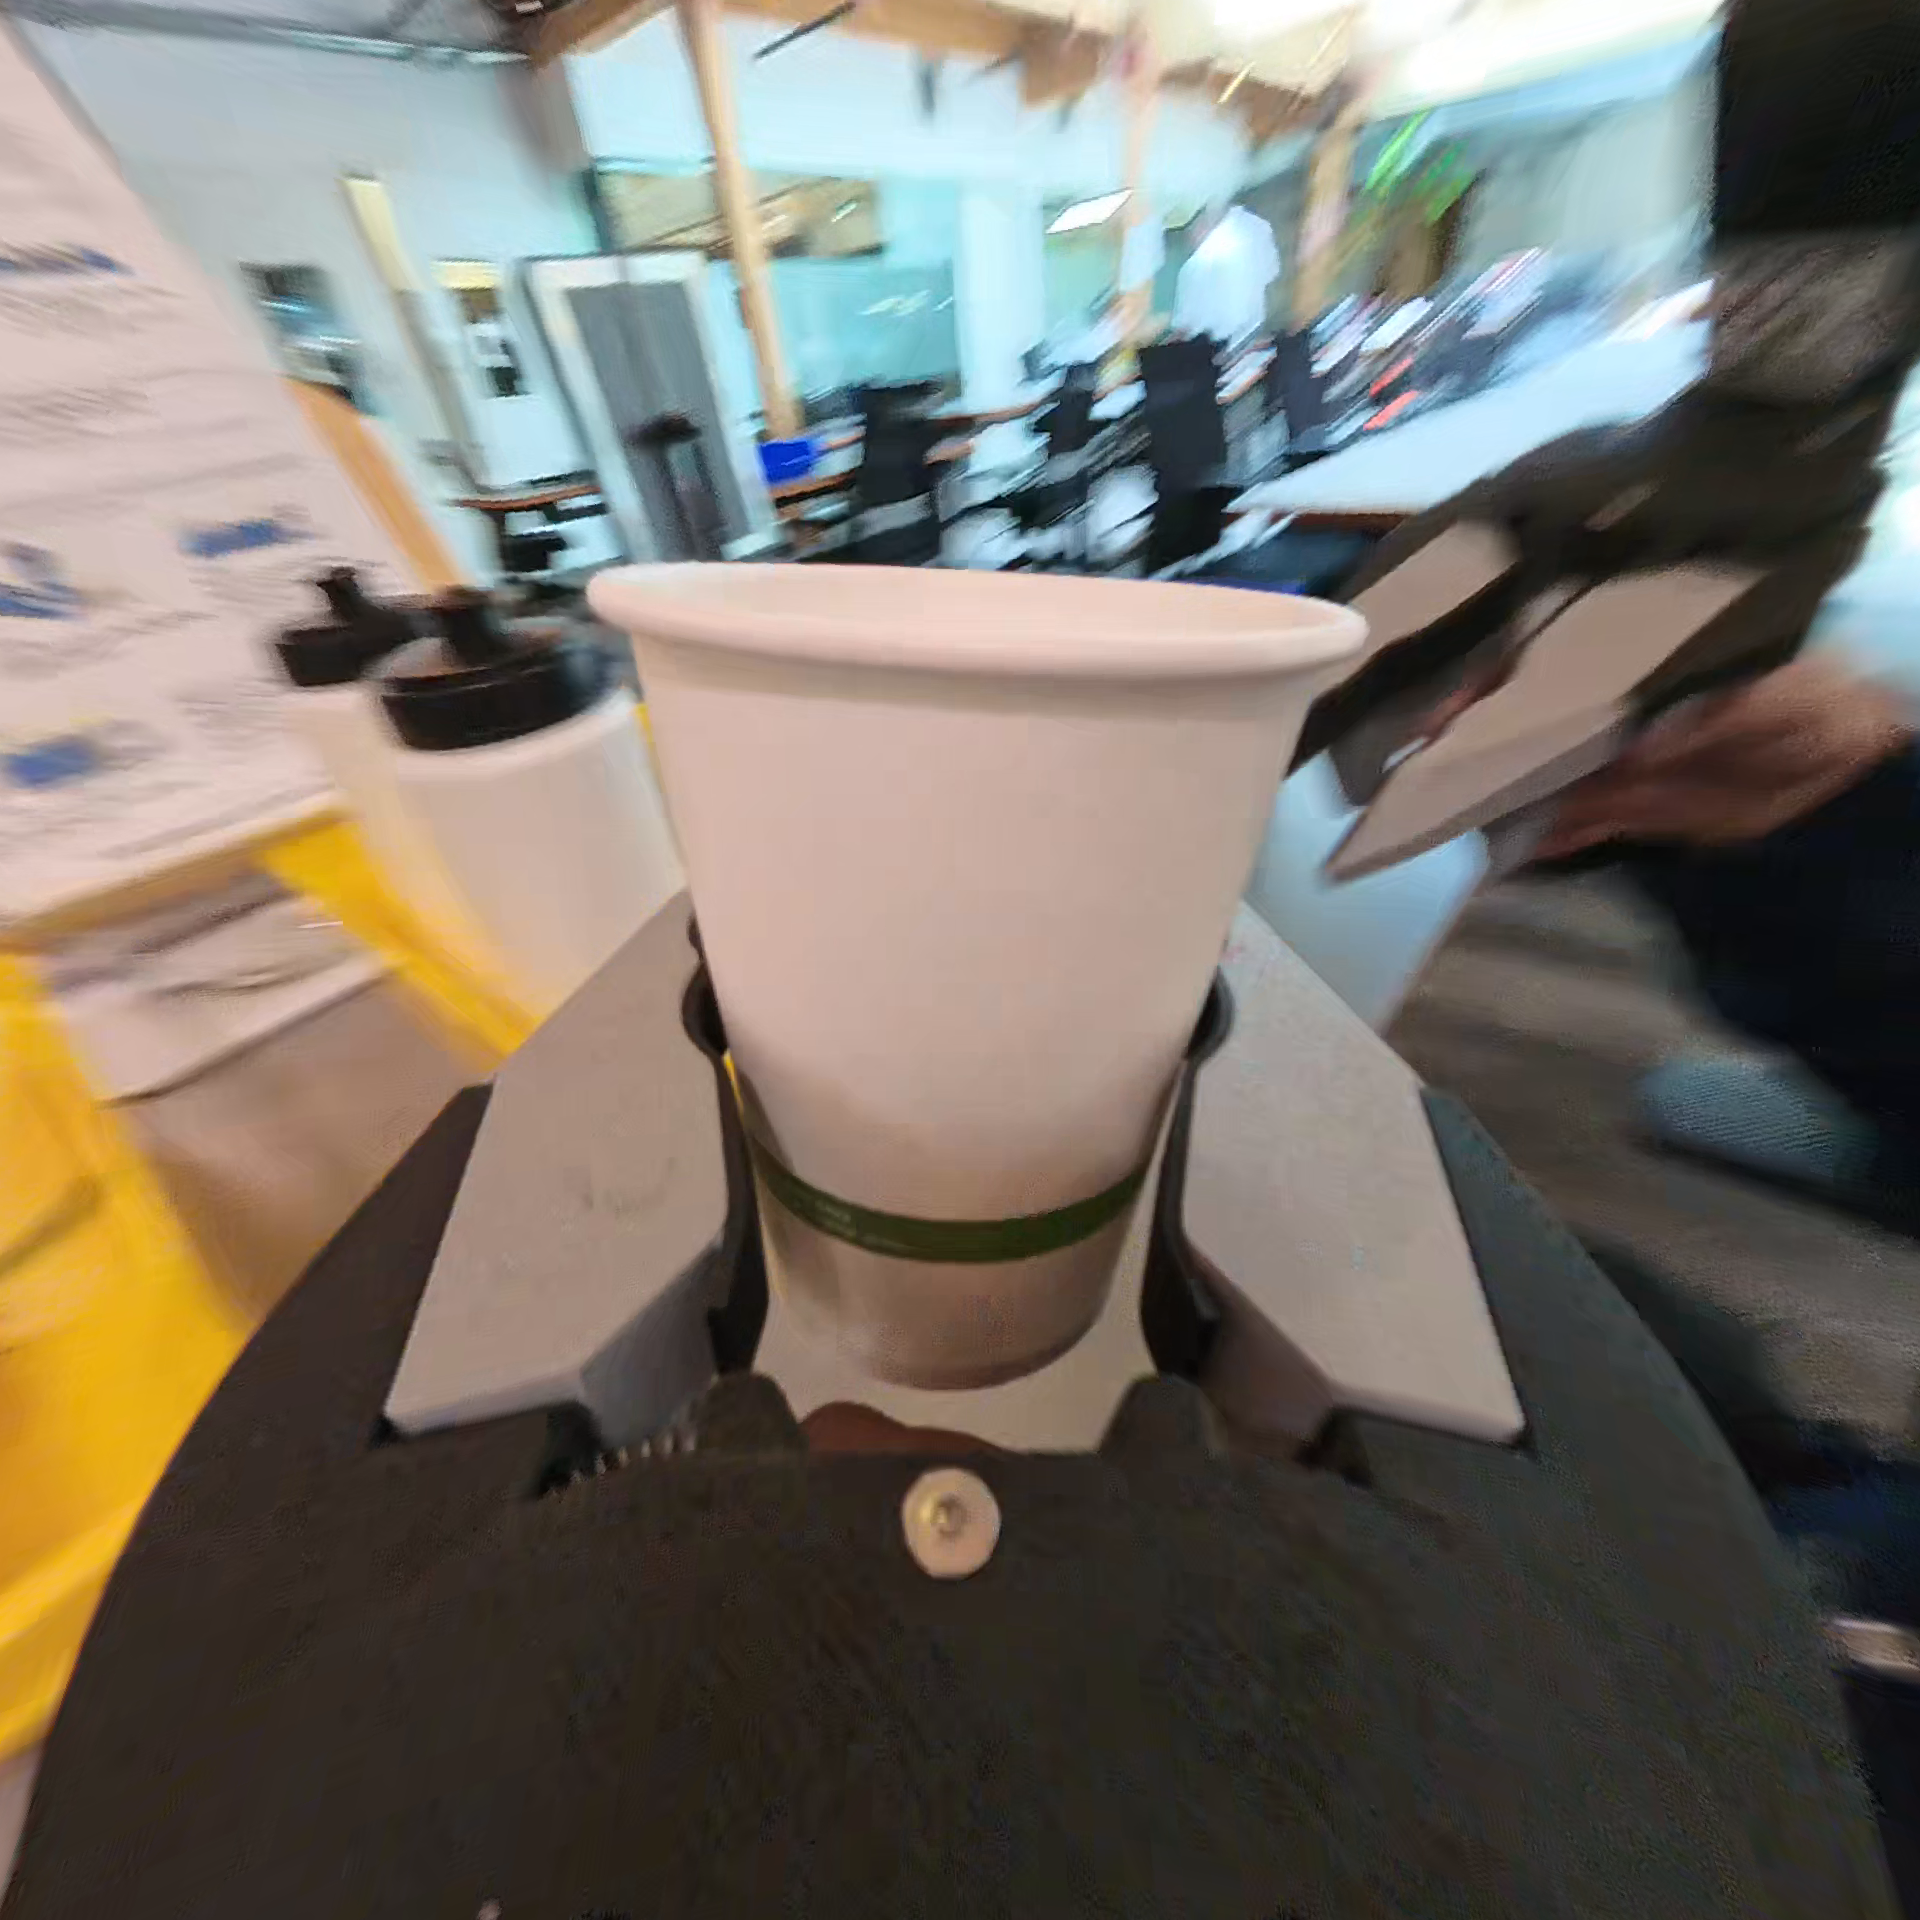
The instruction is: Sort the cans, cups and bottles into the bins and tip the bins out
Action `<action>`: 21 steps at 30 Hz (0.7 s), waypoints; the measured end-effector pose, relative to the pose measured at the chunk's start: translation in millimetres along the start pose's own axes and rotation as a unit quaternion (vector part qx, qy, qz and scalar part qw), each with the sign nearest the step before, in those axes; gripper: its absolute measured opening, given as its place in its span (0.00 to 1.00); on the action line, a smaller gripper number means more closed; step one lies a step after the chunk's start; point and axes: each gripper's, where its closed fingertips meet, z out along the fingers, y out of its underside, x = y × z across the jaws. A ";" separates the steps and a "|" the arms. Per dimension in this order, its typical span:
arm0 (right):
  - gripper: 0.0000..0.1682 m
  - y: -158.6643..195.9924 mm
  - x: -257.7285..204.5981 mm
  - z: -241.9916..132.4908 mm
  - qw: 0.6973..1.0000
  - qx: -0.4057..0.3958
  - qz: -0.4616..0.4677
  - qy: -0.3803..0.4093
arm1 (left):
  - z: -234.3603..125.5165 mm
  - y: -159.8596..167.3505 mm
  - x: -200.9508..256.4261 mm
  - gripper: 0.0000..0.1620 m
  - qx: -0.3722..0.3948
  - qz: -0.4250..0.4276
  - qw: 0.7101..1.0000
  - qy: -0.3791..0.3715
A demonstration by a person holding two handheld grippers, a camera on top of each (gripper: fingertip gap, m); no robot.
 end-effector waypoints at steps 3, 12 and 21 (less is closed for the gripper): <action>0.28 2.0 -18.6 8.2 0.997 0.011 0.025 -0.075 | -3.8 -22.1 21.5 0.56 0.072 -0.089 0.989 0.089; 0.50 -14.1 -54.4 29.0 0.989 0.076 0.033 -0.123 | 9.6 -35.2 73.3 0.56 0.129 -0.167 0.958 0.194; 0.50 -1.6 -63.5 33.4 0.985 0.036 0.043 -0.162 | 12.6 -27.5 84.2 0.57 0.112 -0.143 0.962 0.204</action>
